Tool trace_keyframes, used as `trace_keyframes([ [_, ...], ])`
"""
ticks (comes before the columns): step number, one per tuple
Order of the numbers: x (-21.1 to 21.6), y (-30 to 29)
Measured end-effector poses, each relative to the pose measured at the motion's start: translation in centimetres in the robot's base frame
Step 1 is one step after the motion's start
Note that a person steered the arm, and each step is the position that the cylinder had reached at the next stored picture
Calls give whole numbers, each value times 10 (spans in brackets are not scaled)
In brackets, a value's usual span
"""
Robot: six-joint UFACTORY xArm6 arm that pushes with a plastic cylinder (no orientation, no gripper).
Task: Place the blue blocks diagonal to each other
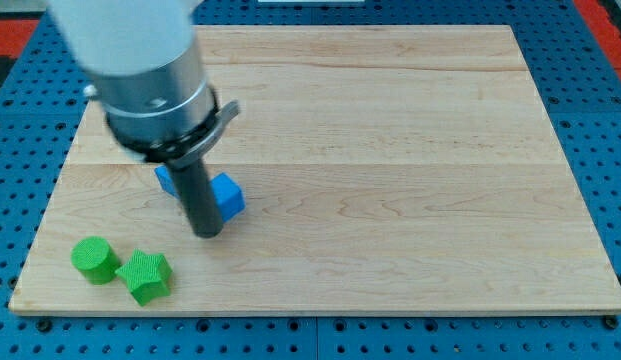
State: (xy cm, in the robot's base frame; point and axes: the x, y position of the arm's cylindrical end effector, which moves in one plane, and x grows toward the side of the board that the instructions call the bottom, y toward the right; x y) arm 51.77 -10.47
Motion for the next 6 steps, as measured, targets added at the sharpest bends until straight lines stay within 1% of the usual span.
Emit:
trace_keyframes([
  [1, -41, -8],
  [2, -4, -7],
  [3, 4, -67],
  [4, -28, -86],
  [5, -59, -9],
  [6, -56, 50],
])
